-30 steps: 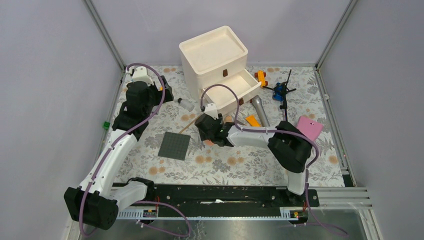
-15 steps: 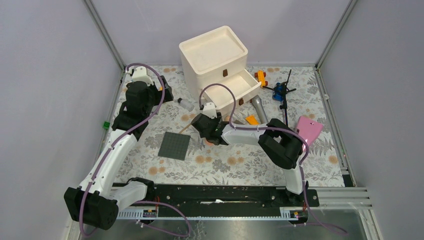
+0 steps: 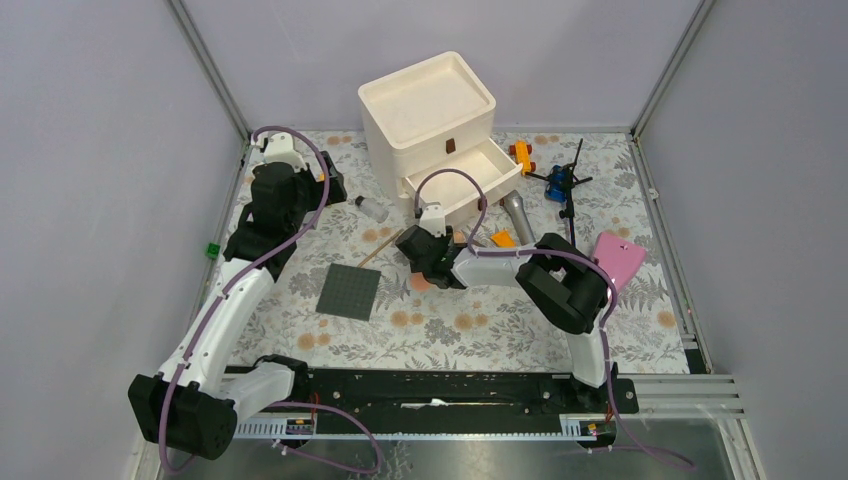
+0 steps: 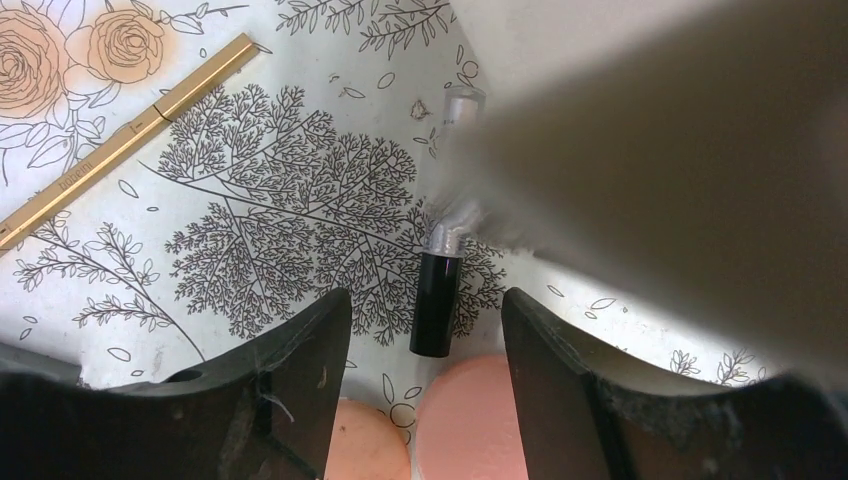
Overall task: Organize the makeup
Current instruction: Pick up the makeup from the center of the board.
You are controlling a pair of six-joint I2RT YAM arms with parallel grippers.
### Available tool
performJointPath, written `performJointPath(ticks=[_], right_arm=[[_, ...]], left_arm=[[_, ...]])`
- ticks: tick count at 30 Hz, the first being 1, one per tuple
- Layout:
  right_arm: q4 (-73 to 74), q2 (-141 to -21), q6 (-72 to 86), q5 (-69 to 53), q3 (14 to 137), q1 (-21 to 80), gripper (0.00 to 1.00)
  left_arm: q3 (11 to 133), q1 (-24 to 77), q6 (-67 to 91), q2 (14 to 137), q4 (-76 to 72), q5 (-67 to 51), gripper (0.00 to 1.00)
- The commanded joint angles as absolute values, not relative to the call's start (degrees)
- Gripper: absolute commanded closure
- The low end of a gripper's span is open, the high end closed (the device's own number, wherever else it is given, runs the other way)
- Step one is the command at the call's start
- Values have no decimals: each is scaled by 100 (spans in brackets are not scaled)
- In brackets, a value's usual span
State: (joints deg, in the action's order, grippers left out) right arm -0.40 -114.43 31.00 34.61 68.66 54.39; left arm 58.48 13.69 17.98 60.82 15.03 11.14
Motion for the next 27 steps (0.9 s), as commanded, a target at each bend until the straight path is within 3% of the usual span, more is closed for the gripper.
performJointPath(ticks=[1, 17, 27], right_arm=[[-454, -11455, 3198, 3439, 6817, 5397, 37], [-575, -11710, 3056, 3354, 6838, 5243, 44], [-572, -11821, 2860, 3247, 6862, 5229, 66]], left_arm=[[5861, 1336, 1784, 6050, 1272, 1052, 1], [5862, 1327, 1784, 6078, 1263, 1018, 1], [5862, 1323, 1784, 6093, 1259, 1001, 1]])
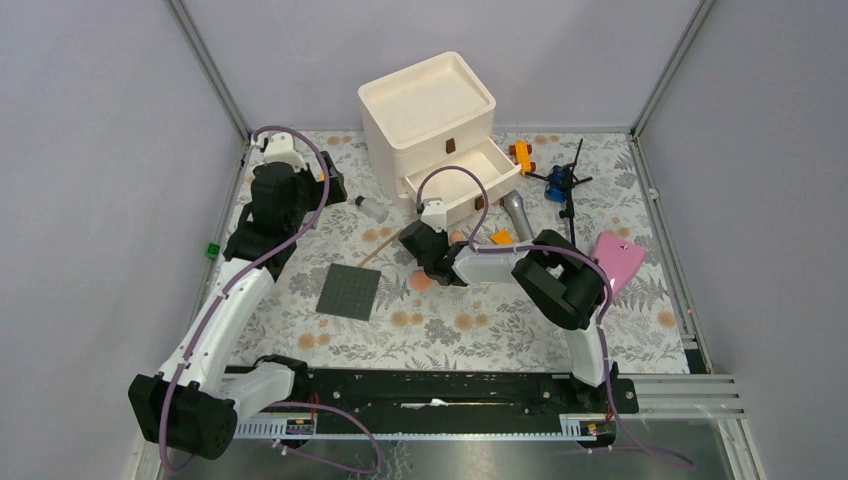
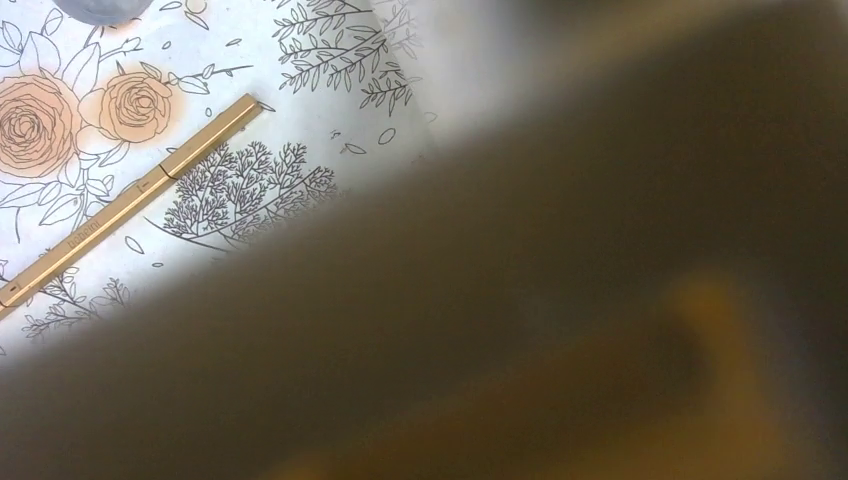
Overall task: Organize the makeup
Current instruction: Pick up the makeup from the center of the board.
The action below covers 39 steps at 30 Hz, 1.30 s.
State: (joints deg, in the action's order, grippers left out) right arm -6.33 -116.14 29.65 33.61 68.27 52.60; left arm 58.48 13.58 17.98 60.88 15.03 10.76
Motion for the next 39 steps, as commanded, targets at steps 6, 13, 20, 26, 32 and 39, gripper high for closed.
performJointPath(ticks=[6, 13, 20, 26, 32, 39], right_arm=[[-659, -11658, 2741, 3065, 6640, 5274, 84], [-1221, -10964, 2216, 2669, 5990, 5575, 96], [-1947, -9832, 1668, 1330, 5280, 5669, 98], [-2388, -8878, 1188, 607, 4690, 5671, 100], [-2369, -8320, 351, 167, 4404, 5662, 99], [-2341, -7620, -953, -419, 4176, 5142, 100]], left_arm=[[5862, 1327, 1784, 6091, 1266, 993, 1], [5860, 1318, 1776, 6100, 1264, 993, 1], [5862, 1318, 1767, 6082, 1265, 1008, 1], [5853, 1310, 1762, 6074, 1261, 1010, 1], [5854, 1310, 1758, 6065, 1256, 1011, 1], [5838, 1310, 1758, 6058, 1248, 1000, 1]])
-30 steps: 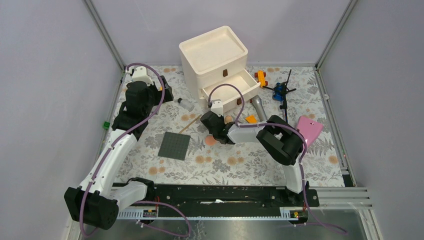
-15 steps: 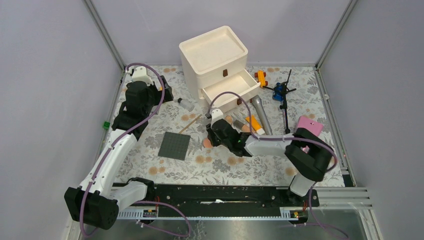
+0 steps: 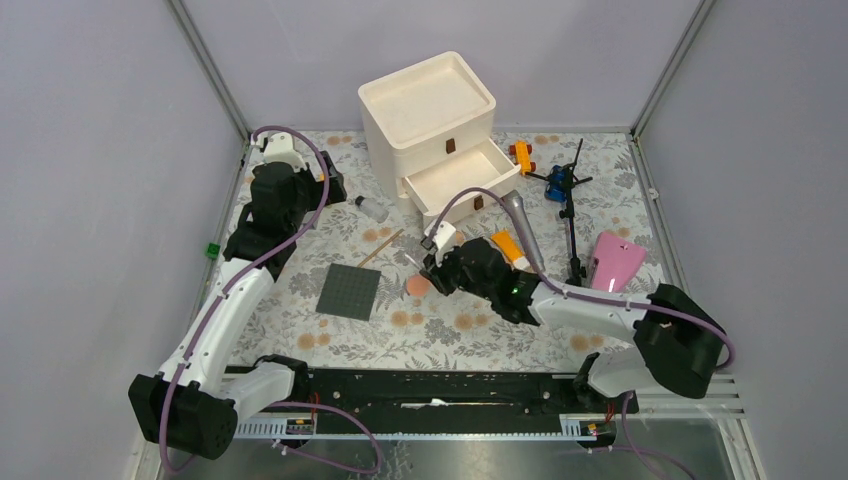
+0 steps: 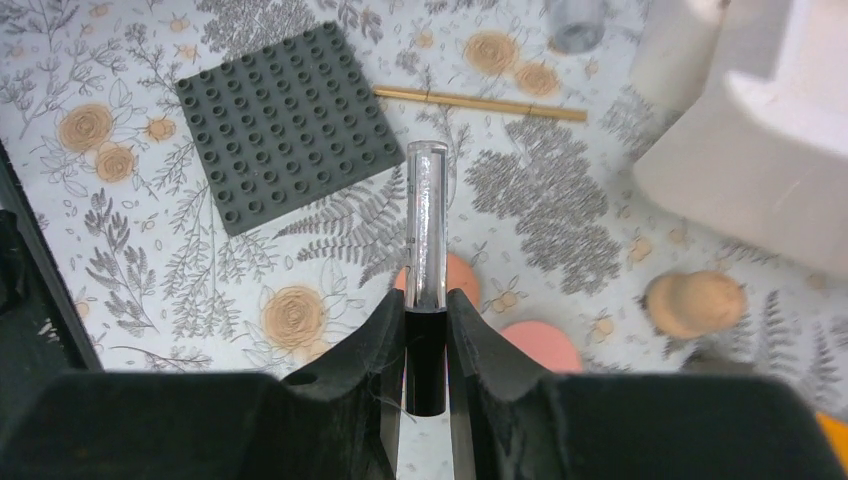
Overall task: Organize the makeup
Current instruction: Pick up the makeup from the center of the board, then place the makeup in the drawer.
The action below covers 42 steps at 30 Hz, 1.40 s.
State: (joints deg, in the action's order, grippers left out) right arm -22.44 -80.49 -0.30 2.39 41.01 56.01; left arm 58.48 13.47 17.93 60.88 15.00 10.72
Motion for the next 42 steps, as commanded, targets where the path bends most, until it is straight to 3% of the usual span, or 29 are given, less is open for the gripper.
performJointPath(ticks=[1, 5, 8, 15, 30, 34, 39, 42], right_arm=[[-2199, -7582, -1089, -723, 4280, 4913, 100], [-1559, -7526, -2049, -1508, 4801, 4220, 99], [-1057, -7704, -3287, -1382, 5377, 4029, 100], [1265, -8932, -4915, -1778, 7390, 3314, 100], [3122, -11295, -6116, -1614, 10397, 2936, 91], [3103, -11506, -6038, -1661, 10531, 2927, 83], [2819, -11426, -5825, -1645, 10364, 2918, 63], [2436, -11258, -5691, -1603, 10119, 2918, 56]], left_arm=[[5836, 1310, 1758, 6056, 1239, 996, 1], [5836, 1310, 1758, 6048, 1239, 976, 1], [5827, 1310, 1753, 6047, 1226, 959, 1], [5805, 1310, 1730, 6004, 1213, 949, 1], [5801, 1310, 1734, 6039, 1195, 869, 1], [5801, 1310, 1731, 6039, 1191, 894, 1], [5801, 1310, 1731, 6039, 1195, 860, 1], [5801, 1310, 1731, 6025, 1190, 870, 1]])
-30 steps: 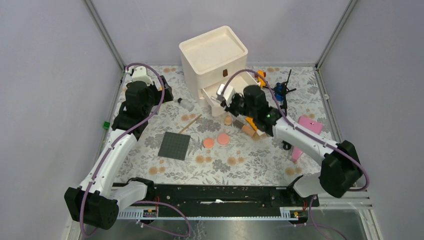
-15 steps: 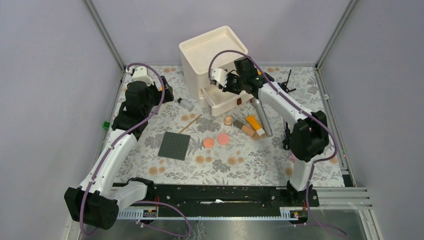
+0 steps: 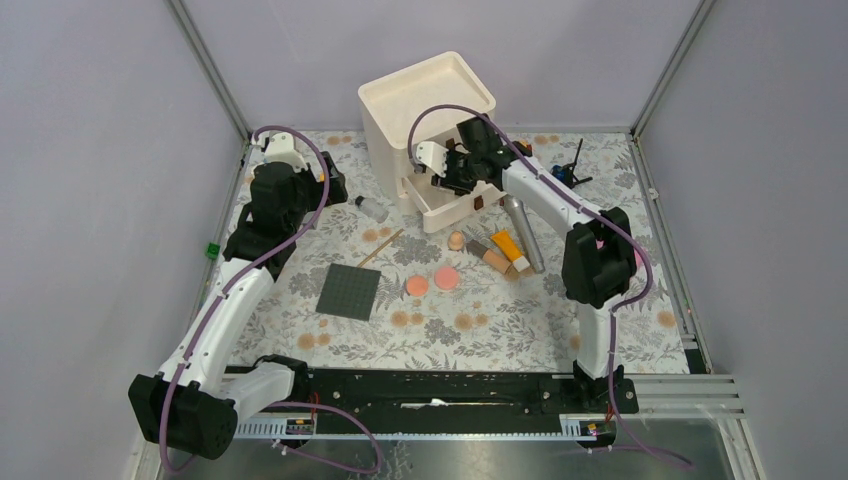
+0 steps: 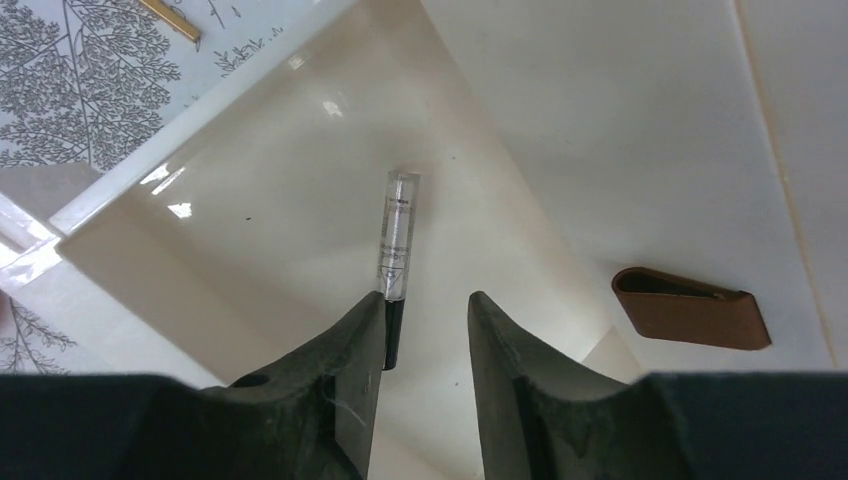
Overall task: Organize the makeup
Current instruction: Place the makeup in the drawer.
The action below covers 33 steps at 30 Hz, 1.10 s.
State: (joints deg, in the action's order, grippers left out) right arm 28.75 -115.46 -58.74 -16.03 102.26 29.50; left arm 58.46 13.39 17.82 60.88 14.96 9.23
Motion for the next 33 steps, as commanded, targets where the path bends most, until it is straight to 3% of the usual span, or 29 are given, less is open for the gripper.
performJointPath(ticks=[1, 3, 11, 17, 23, 33], right_arm=[[2255, -11196, -5631, -1581, 10014, 2918, 48], [2009, -11090, -5556, -1504, 9888, 2922, 40], [502, -10028, -4513, -1157, 8867, 2904, 36], [-1497, -8699, -2563, -633, 7331, 2909, 15], [-1355, -7672, -177, 601, 6674, 2909, 20], [-733, -6311, 1750, 504, 4981, 2907, 20]], left_arm=[[5801, 1308, 1731, 6023, 1202, 865, 1], [5801, 1310, 1727, 6012, 1204, 870, 1], [5799, 1310, 1723, 5990, 1204, 888, 1], [5801, 1310, 1740, 6013, 1212, 848, 1], [5803, 1310, 1786, 6069, 1213, 863, 1], [5712, 1316, 2652, 6490, 1868, 1088, 1]])
